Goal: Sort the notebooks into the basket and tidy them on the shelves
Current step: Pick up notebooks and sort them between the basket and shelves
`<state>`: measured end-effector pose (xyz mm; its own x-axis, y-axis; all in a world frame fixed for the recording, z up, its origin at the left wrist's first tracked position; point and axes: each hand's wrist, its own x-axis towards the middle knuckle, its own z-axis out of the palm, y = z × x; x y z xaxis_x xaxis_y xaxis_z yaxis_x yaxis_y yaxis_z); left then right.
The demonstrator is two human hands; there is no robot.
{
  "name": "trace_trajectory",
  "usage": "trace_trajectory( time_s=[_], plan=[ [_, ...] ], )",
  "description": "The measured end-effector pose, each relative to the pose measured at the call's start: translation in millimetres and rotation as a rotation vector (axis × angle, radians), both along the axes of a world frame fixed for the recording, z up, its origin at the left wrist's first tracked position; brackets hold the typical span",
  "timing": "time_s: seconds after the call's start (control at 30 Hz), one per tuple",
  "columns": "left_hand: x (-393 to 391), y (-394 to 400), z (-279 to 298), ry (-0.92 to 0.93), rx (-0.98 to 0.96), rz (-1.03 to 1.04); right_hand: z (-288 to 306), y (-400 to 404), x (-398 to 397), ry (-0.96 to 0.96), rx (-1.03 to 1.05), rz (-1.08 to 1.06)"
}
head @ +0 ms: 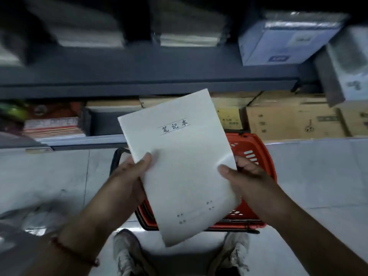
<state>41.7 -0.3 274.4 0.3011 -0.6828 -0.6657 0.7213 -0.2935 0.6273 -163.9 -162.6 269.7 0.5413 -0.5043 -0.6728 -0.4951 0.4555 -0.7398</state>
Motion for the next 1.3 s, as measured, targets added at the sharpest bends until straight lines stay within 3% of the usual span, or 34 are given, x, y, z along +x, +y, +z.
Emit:
trace_trajectory(
  time_s=[0.23,0.4,0.53,0.63,0.77,0.97,1.07,1.2,1.3],
  plan=[
    [-73.2,40.4,143.0,-0.108,0.087,-0.346,174.1,6.3,-20.0,-0.005,-0.168,0.032],
    [-66.3,29.7,250.3,-0.387,-0.044,-0.27,281.8,12.9,-33.6,-0.071,-0.221,-0.037],
    [-48.9,11.5,308.9,-0.463,-0.101,-0.087,333.6,22.4,-27.1,-0.18,-0.245,0.001],
    [-40.5,-6.0,335.4,-0.561,-0.117,0.021,357.6,22.0,-11.5,-0.249,-0.274,-0.073],
    [-19.5,-40.2,359.3,-0.637,-0.133,0.072,371.4,-4.8,21.2,-0.204,-0.375,-0.193],
    [46.7,-101.6,392.3,-0.723,-0.12,-0.05,378.1,-68.7,89.5,-0.124,-0.487,-0.197],
    [85.1,-130.8,400.4,-0.834,-0.044,-0.163,372.6,-97.2,121.2,-0.06,-0.49,-0.19],
    [121.2,-171.6,398.2,-0.996,0.107,-0.116,370.2,-123.0,149.5,0.057,-0.61,-0.141],
    [130.4,-192.5,393.2,-1.256,0.281,-0.235,369.2,-134.3,158.7,0.162,-0.743,-0.033]
  ],
)
